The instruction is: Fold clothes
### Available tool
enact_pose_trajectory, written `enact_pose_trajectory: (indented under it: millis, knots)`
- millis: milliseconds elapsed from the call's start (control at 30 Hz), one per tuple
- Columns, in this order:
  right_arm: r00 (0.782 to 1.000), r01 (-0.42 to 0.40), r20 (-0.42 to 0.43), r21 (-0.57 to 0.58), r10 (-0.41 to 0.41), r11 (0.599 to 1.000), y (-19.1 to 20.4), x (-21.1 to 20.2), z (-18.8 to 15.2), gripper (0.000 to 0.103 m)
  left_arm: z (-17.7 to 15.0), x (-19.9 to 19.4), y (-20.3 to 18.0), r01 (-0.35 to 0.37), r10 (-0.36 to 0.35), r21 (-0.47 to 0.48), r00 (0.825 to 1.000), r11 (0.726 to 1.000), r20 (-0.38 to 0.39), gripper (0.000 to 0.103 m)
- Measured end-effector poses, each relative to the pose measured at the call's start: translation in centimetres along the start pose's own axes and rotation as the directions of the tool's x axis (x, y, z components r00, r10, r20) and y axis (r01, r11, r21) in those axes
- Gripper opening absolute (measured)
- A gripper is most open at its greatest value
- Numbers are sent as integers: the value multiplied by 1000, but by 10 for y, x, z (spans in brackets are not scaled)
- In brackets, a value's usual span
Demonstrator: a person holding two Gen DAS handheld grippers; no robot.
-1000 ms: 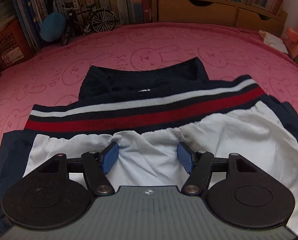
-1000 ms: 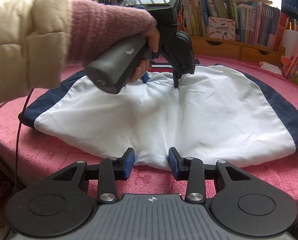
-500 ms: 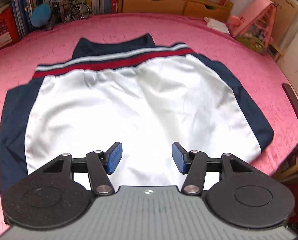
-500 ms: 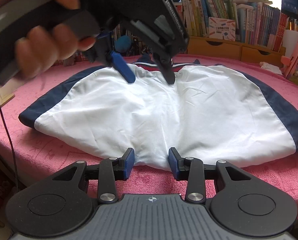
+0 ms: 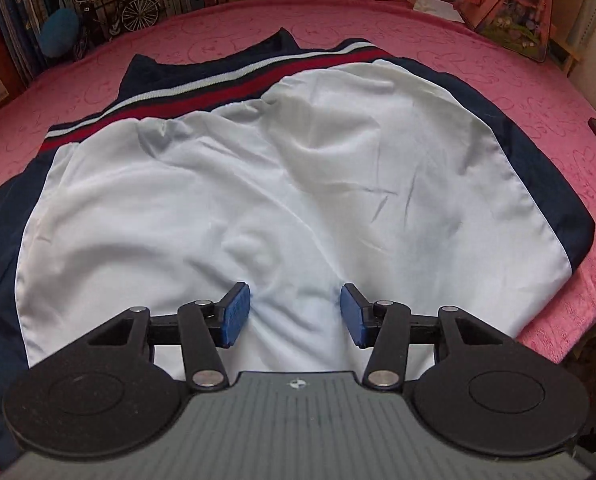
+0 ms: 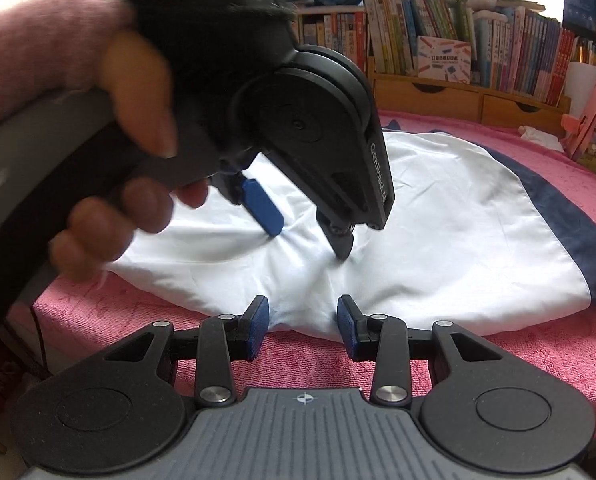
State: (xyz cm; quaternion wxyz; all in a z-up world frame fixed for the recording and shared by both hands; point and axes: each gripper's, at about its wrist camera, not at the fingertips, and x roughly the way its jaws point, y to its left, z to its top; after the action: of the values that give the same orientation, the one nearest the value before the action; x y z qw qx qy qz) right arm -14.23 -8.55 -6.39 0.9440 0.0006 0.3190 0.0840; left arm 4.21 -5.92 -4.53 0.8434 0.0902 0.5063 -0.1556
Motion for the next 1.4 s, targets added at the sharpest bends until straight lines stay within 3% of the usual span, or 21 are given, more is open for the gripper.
enact_pose_trajectory:
  millis: [267, 467, 600, 733, 867, 1033, 1133, 1233, 1400]
  knots:
    - [1000, -5, 2, -7, 5, 1000, 0, -1, -1, 38, 72, 47, 30, -107, 114, -73, 989, 992, 94, 50]
    - [1000, -17, 8, -14, 17, 1000, 0, -2, -3, 41, 97, 45, 43, -101, 113, -129, 989, 987, 96, 48]
    - [997, -63, 37, 20, 62, 998, -10, -3, -4, 44, 70, 0, 41, -70, 100, -140, 970, 988, 221, 50]
    - [991, -100, 100, 145, 86, 984, -36, -18, -3, 44, 14, -40, 31, -41, 95, -154, 930, 987, 356, 53]
    - [980, -39, 198, 233, -8, 972, -71, -40, -2, 49, -45, -60, 15, -19, 99, -173, 878, 985, 467, 53]
    - [969, 68, 195, 388, -153, 919, -119, -51, -8, 50, -99, -66, -4, 72, 63, -230, 847, 970, 529, 54]
    - [957, 148, 163, 440, -241, 886, -140, -51, -15, 51, -114, -62, -24, -38, 154, -219, 826, 975, 542, 61]
    - [944, 207, 134, 473, -301, 857, -154, -50, -24, 53, -119, -53, -34, -78, 179, -206, 824, 976, 538, 61]
    - [940, 220, 104, 543, -325, 811, -170, -50, -33, 54, -121, -34, -38, -64, 162, -212, 857, 975, 488, 60]
